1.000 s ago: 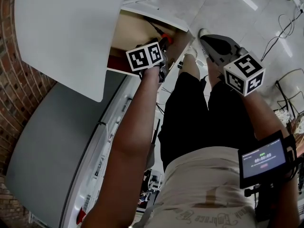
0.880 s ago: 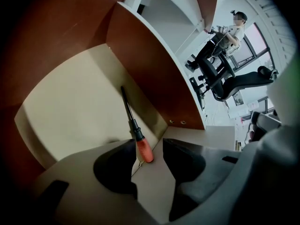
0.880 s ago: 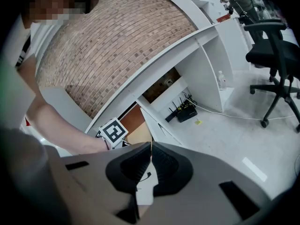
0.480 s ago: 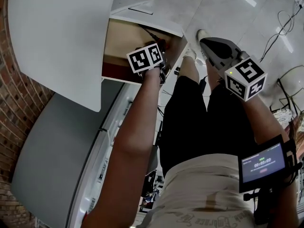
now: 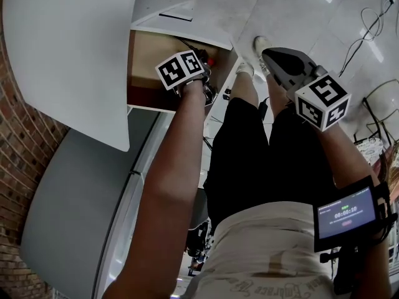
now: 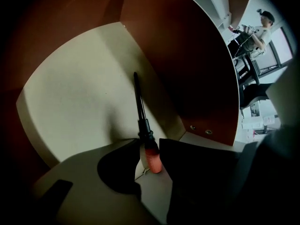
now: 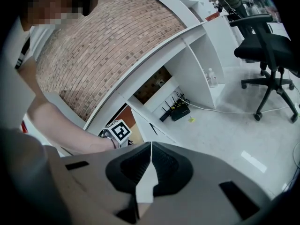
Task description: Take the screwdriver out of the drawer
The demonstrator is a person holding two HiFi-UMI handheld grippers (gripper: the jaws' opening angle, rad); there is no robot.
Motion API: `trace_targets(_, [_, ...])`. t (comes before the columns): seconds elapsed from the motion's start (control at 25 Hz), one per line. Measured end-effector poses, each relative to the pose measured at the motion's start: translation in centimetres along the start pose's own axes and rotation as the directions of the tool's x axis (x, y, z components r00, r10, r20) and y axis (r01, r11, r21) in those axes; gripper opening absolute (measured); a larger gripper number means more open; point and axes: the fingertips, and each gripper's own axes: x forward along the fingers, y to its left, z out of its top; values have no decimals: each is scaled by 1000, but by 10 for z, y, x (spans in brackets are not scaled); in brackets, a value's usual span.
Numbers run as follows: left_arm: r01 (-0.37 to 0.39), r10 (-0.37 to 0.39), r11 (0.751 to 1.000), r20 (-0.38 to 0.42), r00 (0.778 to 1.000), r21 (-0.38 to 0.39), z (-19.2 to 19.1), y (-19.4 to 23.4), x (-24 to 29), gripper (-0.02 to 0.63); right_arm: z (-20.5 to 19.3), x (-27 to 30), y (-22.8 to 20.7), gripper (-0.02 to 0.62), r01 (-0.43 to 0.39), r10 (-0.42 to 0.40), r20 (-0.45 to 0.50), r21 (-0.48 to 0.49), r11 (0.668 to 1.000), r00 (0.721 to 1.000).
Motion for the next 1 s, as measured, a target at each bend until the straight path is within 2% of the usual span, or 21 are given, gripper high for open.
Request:
trace_targets(0.16, [-22, 20, 999, -31, 999, -47, -1, -1, 2, 144, 1, -1, -4, 25, 1, -1, 2, 19, 1000, 1000])
trace_targets(0.44, [-108, 102, 989, -58, 993, -102, 0, 2, 4, 132, 2, 0, -4, 25, -14, 13, 6, 26, 1000, 1000])
trace_targets(0.52, [-90, 86, 989, -40, 995, -116, 1, 3, 3, 124, 1, -1, -3, 25, -14, 14, 4, 24, 1000, 1000])
trace_targets(0.56, [-75, 72, 990, -29, 997, -120, 1, 2, 2, 98, 0, -1, -2, 25, -12, 12, 3, 23, 1000, 1000])
trace_targets(1.0, [24, -15, 993, 81, 997, -112, 5, 5, -16, 94, 1, 1, 8, 25, -27, 26, -15, -30, 999, 1000])
